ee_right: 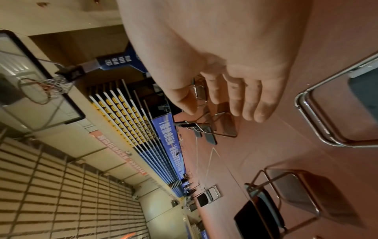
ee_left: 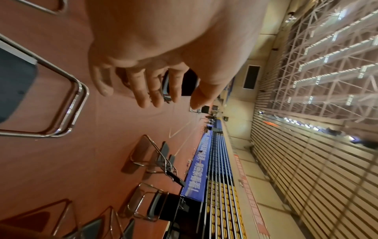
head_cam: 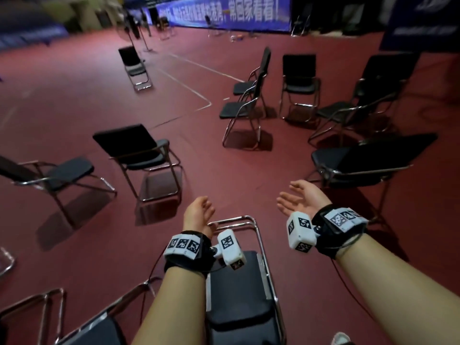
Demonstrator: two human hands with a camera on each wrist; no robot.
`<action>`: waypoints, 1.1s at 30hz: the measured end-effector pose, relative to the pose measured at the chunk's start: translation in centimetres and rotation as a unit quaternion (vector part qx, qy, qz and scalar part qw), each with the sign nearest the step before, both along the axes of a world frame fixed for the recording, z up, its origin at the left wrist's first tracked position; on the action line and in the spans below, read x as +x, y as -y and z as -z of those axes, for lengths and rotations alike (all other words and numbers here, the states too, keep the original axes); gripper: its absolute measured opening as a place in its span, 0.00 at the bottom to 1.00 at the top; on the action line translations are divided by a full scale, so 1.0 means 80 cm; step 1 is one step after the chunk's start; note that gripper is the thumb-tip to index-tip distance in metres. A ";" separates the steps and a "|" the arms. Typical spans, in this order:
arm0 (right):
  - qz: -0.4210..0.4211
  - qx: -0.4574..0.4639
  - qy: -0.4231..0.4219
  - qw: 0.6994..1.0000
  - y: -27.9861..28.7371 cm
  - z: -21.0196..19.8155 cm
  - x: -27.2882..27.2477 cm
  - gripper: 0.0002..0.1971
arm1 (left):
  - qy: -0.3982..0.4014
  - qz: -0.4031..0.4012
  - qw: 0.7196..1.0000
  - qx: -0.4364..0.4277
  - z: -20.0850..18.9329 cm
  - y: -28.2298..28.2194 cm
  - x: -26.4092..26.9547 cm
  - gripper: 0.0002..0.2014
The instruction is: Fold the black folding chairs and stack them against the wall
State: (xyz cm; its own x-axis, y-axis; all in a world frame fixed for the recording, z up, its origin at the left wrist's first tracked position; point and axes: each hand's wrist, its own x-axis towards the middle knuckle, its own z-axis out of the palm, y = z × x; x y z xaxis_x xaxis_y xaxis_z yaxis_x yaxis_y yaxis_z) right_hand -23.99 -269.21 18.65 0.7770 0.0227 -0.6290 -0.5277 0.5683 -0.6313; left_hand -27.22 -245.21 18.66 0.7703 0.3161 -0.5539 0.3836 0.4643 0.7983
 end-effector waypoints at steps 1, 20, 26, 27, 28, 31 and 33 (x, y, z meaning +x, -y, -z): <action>0.001 0.001 0.002 1.000 0.016 -0.002 0.006 0.04 | 0.007 0.006 1.000 0.011 -0.003 0.015 0.011 0.05; 0.134 -0.014 -0.018 0.991 0.445 0.022 0.142 0.04 | 0.003 0.184 0.982 0.051 0.021 0.460 0.239 0.09; 0.177 0.006 -0.045 0.983 0.490 0.048 0.176 0.03 | 0.000 0.226 0.971 0.076 0.036 0.513 0.304 0.10; 0.182 0.010 -0.049 0.982 0.496 0.051 0.184 0.03 | -0.001 0.233 0.969 0.077 0.040 0.521 0.320 0.10; 0.187 0.011 -0.051 0.981 0.501 0.054 0.192 0.03 | 0.000 0.239 0.968 0.078 0.043 0.527 0.332 0.11; 0.210 0.005 -0.058 0.976 0.519 0.064 0.227 0.04 | -0.006 0.264 0.961 0.078 0.056 0.548 0.380 0.10; 0.232 0.002 -0.062 0.971 0.530 0.071 0.258 0.07 | -0.005 0.283 0.956 0.076 0.063 0.562 0.419 0.09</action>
